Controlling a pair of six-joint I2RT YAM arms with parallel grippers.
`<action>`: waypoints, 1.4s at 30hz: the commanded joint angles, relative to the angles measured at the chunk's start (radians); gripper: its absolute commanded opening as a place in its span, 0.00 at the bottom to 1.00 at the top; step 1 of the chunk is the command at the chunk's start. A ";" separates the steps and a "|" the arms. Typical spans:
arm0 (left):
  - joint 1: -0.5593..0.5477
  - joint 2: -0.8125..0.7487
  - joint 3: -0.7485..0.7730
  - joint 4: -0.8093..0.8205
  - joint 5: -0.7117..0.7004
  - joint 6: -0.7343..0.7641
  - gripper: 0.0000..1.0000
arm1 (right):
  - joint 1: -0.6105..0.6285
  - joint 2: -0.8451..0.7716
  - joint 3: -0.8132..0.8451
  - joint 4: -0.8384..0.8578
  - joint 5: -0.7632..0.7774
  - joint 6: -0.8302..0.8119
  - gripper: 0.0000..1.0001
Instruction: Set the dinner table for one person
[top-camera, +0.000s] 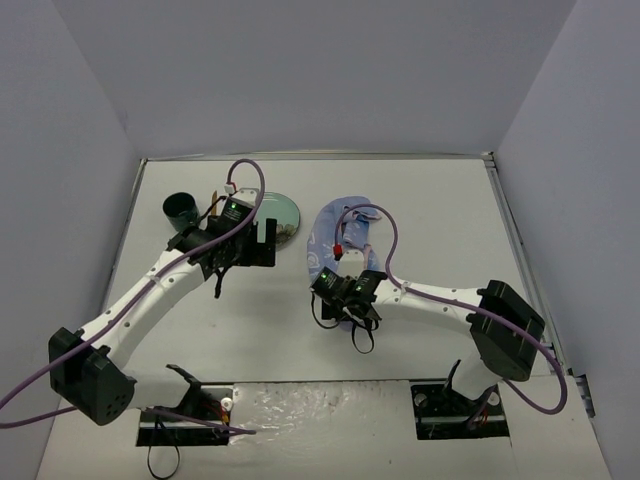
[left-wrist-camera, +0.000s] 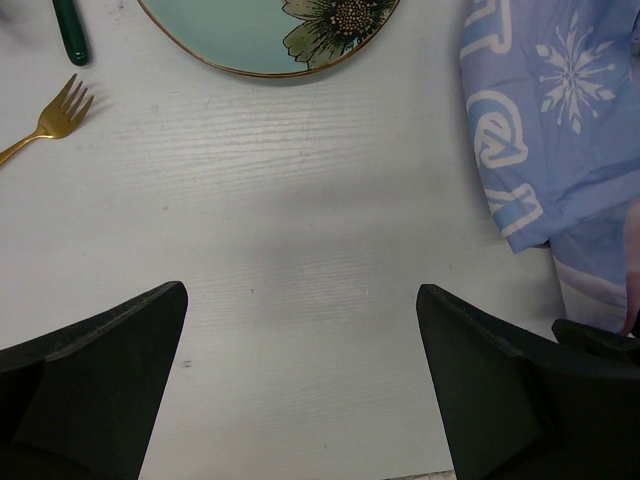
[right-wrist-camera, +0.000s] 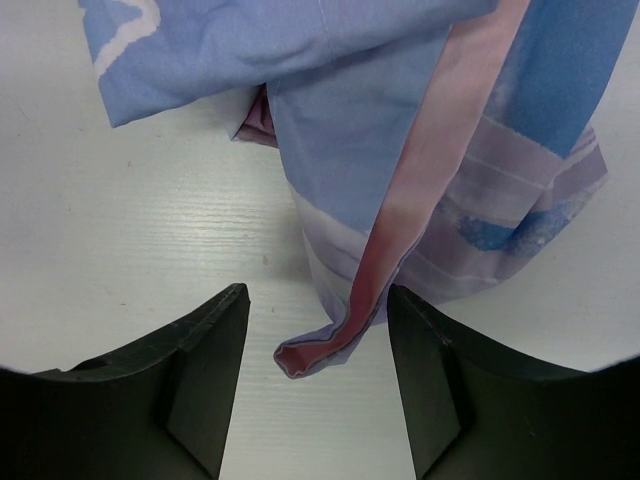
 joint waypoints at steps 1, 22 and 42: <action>0.005 0.002 0.020 0.055 0.026 -0.006 0.97 | 0.011 0.007 0.000 -0.018 0.077 0.048 0.46; -0.255 0.172 0.101 0.215 0.008 0.197 0.92 | -0.263 -0.334 -0.179 -0.018 -0.024 0.018 0.00; -0.405 0.561 0.256 0.458 0.048 0.239 0.73 | -0.345 -0.376 -0.247 0.036 -0.131 -0.003 0.00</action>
